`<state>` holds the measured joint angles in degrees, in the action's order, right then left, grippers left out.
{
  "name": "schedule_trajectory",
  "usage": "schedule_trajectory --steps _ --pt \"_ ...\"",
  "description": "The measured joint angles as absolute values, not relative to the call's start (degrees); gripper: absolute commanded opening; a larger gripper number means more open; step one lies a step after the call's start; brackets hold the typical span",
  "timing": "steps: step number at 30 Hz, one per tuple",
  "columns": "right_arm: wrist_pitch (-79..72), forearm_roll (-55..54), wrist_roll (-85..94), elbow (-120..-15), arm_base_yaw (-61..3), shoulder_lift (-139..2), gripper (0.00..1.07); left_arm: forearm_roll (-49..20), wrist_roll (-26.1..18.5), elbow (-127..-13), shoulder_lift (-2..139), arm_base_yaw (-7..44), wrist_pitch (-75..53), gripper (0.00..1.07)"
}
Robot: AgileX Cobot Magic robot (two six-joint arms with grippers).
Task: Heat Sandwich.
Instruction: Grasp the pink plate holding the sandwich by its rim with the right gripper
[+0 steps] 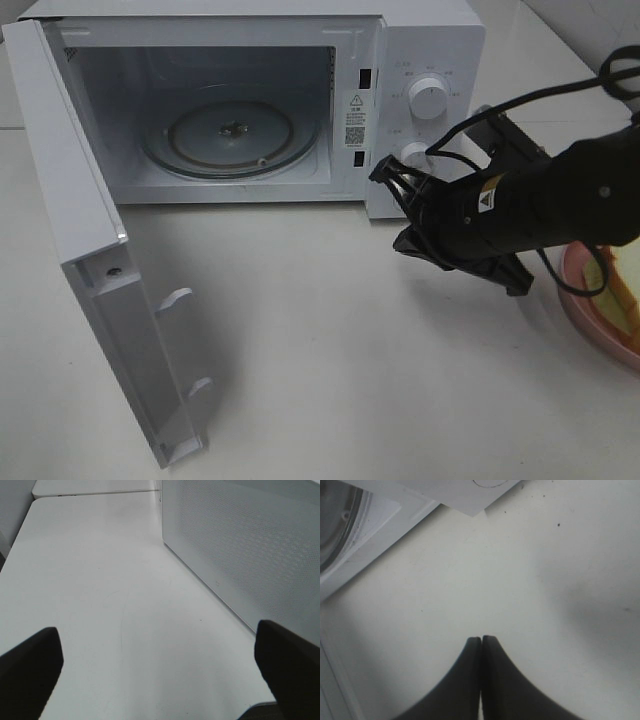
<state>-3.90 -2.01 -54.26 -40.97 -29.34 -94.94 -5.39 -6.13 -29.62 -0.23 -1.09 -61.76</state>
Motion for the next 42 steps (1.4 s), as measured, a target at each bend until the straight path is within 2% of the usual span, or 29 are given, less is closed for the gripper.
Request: schedule_trajectory --steps 12,19,24,28,29,30,31,33,34,36,38,42 --pt "22.8 2.2 -15.9 -43.5 -29.0 -89.3 0.06 -5.4 -6.1 -29.6 -0.2 -1.1 -61.8 1.00" --pt "32.7 2.3 -8.9 -43.6 -28.1 -89.0 0.10 -5.4 -6.1 -29.6 -0.2 -1.1 -61.8 1.00" --pt "38.7 4.7 -8.1 -43.8 -26.2 -87.5 0.19 -5.4 -6.1 -29.6 -0.2 -1.1 -61.8 1.00" --pt "43.2 6.8 -8.1 -45.3 -23.3 -85.7 0.39 -5.4 -6.1 -29.6 -0.2 -1.1 -61.8 1.00" --pt "43.2 6.8 -8.1 -45.3 -23.3 -85.7 0.39 -5.4 -6.1 -29.6 -0.2 -1.1 -61.8 1.00" --pt "44.1 7.3 -8.1 -45.7 -21.9 -84.8 0.45 -5.4 -6.1 -29.6 -0.2 -1.1 -61.8 1.00" --pt "44.1 7.6 -8.1 -45.8 -21.5 -84.4 0.58 -5.4 -6.1 -29.6 -0.2 -1.1 -61.8 1.00" --pt "44.3 8.1 -8.1 -46.1 -20.5 -83.7 0.74 -5.4 -6.1 -29.6 -0.2 -1.1 -61.8 1.00" --pt "44.3 8.1 -8.1 -46.1 -20.5 -83.7 0.74 -5.4 -6.1 -29.6 -0.2 -1.1 -61.8 1.00" --pt "44.3 9.5 -7.9 -46.2 -19.2 -83.1 0.93 -5.4 -6.1 -29.6 -0.2 -1.1 -61.8 1.00" --pt "44.3 10.3 -7.7 -46.2 -18.5 -83.1 0.99 -5.4 -6.1 -29.6 -0.2 -1.1 -61.8 1.00" --pt "43.9 11.2 -7.7 -46.2 -17.2 -83.1 0.99 -5.4 -6.1 -29.6 -0.2 -1.1 -61.8 1.00"
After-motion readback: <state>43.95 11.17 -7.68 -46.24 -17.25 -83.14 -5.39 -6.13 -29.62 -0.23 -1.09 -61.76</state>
